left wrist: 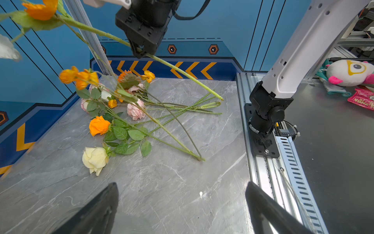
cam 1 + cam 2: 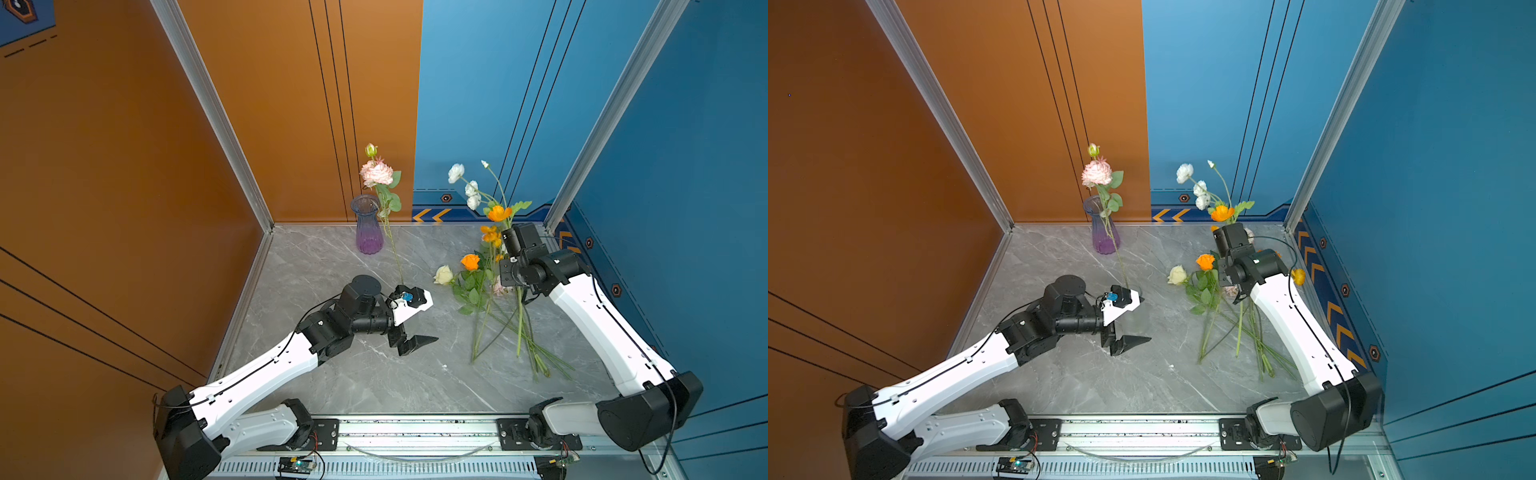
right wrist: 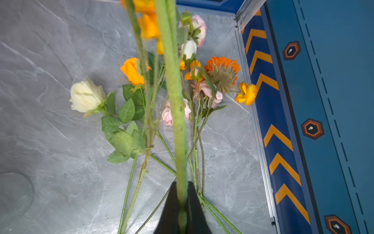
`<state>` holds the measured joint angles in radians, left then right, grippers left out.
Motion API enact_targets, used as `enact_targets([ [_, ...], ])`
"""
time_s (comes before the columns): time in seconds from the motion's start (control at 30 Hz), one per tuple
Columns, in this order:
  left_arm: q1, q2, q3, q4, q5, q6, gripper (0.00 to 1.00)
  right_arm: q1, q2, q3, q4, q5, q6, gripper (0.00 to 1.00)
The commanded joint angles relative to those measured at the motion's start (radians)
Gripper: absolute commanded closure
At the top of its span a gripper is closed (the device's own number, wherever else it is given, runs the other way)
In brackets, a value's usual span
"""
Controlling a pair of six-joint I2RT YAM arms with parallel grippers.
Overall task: Arrange the flowers into the vase
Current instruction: 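Lift the white ranunculus stem high and carry it toward the clear vase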
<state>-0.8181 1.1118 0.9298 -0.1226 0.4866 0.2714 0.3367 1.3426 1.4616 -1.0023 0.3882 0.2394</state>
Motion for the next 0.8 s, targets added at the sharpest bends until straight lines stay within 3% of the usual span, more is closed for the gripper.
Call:
enact_targets([
  [0.0, -0.009, -0.016, -0.005, 0.001, 0.015, 0.006, 0.02, 0.0, -0.044, 0.047, -0.039, -0.027, -0.013, 0.97],
  [0.4, -0.009, 0.017, -0.006, 0.001, -0.003, 0.014, 0.02, 0.006, -0.162, 0.05, 0.001, -0.153, -0.03, 0.98],
  [0.57, -0.002, -0.038, -0.025, 0.001, -0.031, 0.055, 0.02, 0.047, -0.271, -0.103, 0.269, -0.316, -0.006, 1.0],
  [0.77, 0.045, -0.126, -0.031, -0.019, 0.059, 0.098, 0.02, 0.14, -0.386, -0.287, 0.666, -0.276, 0.047, 0.99],
])
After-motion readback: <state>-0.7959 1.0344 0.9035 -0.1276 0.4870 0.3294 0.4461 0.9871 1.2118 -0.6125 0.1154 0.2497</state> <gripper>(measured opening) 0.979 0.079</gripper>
